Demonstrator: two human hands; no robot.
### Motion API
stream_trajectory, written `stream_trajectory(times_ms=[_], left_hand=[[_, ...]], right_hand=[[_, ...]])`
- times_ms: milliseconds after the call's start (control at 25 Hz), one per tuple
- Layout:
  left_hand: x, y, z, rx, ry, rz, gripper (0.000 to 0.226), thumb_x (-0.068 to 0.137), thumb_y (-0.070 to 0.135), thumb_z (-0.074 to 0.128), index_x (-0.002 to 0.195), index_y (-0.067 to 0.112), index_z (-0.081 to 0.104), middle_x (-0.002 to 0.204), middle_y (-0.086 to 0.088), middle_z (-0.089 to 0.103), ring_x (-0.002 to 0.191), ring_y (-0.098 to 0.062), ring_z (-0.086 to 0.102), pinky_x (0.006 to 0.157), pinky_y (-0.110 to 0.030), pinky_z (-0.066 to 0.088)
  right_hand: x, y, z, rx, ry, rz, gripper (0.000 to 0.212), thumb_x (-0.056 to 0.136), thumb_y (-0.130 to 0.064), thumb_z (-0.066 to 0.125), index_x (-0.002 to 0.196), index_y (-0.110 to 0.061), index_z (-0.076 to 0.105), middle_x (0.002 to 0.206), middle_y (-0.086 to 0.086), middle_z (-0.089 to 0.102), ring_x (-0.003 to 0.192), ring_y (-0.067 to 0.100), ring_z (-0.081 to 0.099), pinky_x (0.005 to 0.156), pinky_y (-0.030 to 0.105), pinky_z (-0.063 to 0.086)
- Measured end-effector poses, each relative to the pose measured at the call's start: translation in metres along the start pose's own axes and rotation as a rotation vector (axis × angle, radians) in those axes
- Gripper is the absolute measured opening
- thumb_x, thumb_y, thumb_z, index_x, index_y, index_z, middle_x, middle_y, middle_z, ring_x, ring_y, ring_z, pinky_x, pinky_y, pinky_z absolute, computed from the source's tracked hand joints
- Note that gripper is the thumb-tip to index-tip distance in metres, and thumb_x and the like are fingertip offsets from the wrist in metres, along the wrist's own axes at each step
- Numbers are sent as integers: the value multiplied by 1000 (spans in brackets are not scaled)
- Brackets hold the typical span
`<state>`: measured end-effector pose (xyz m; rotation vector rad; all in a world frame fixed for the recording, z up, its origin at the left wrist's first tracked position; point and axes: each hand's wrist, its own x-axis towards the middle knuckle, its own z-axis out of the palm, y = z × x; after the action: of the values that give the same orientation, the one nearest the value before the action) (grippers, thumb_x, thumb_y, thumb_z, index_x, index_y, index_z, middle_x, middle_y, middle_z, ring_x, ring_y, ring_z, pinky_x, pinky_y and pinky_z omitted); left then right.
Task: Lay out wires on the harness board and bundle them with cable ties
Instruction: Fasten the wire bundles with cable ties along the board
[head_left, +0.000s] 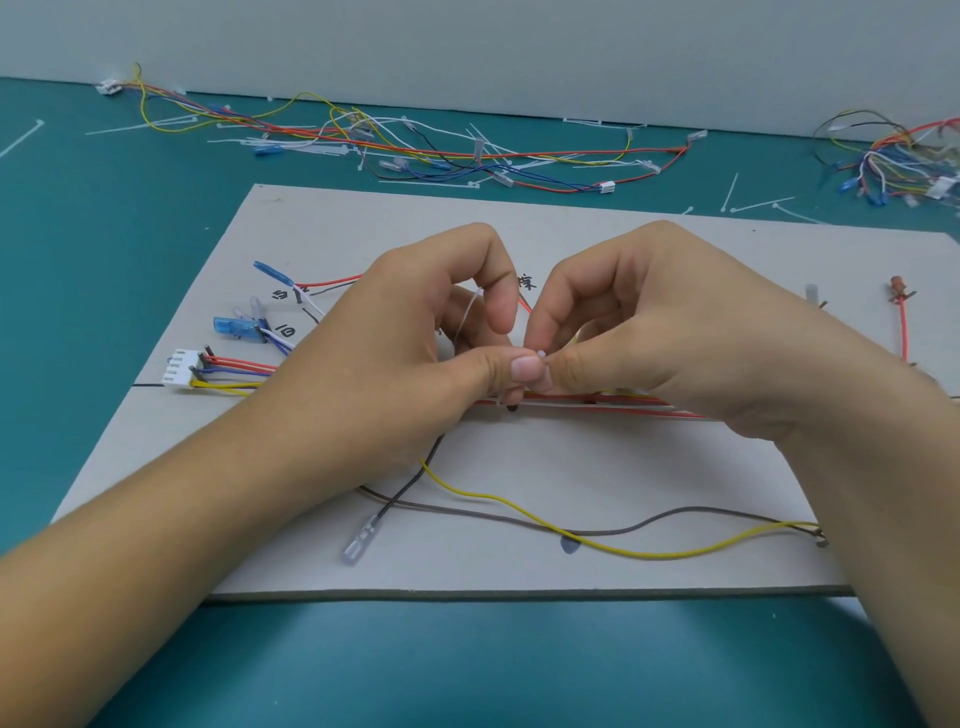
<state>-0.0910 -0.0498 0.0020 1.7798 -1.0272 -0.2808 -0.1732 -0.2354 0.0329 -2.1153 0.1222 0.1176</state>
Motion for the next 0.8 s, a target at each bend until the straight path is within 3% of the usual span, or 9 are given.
stream_trajectory(times_ms=[120, 320, 480, 640, 720, 800], left_hand=[[1, 0, 0, -14, 5, 12, 28, 82, 17, 77, 83, 27, 51, 74, -3, 72, 69, -15, 71, 58, -25, 55], [0, -1, 0, -14, 10, 7, 26, 82, 18, 77, 83, 23, 51, 73, -1, 72, 70, -16, 72, 60, -28, 57], [1, -2, 0, 10, 22, 23, 23, 82, 20, 77, 81, 22, 54, 73, -3, 70, 67, -15, 68, 59, -19, 50], [-2, -2, -3, 57, -14, 23, 15, 84, 26, 73, 84, 27, 58, 81, 3, 71, 76, -14, 66, 67, -28, 51], [-3, -3, -4, 87, -54, 30, 13, 84, 26, 71, 89, 27, 59, 85, 6, 69, 82, -16, 65, 74, -34, 50], [-3, -3, -5, 111, -67, 41, 12, 84, 24, 70, 89, 26, 60, 86, 6, 68, 84, -16, 63, 76, -32, 49]], right_hand=[[0, 1, 1, -35, 0, -22, 12, 74, -8, 85, 75, -17, 77, 57, -6, 67, 48, 5, 47, 49, 13, 37], [0, 3, -1, -33, -9, -25, 11, 75, -8, 85, 76, -17, 78, 50, -11, 60, 49, 8, 42, 47, 15, 34], [-2, 0, -7, -15, -104, 4, 6, 82, -16, 81, 87, -16, 79, 69, 8, 71, 64, 20, 48, 64, 32, 37], [-2, 1, -7, -35, -62, 15, 3, 88, -12, 78, 88, -14, 78, 63, 1, 66, 59, 14, 49, 60, 29, 37], [-2, 1, -7, -39, -59, 18, 4, 87, -11, 79, 86, -15, 78, 69, 9, 69, 61, 16, 51, 61, 29, 39], [-2, 0, -7, -46, -59, 17, 5, 85, -12, 81, 85, -16, 79, 75, 14, 71, 62, 16, 52, 62, 31, 41]])
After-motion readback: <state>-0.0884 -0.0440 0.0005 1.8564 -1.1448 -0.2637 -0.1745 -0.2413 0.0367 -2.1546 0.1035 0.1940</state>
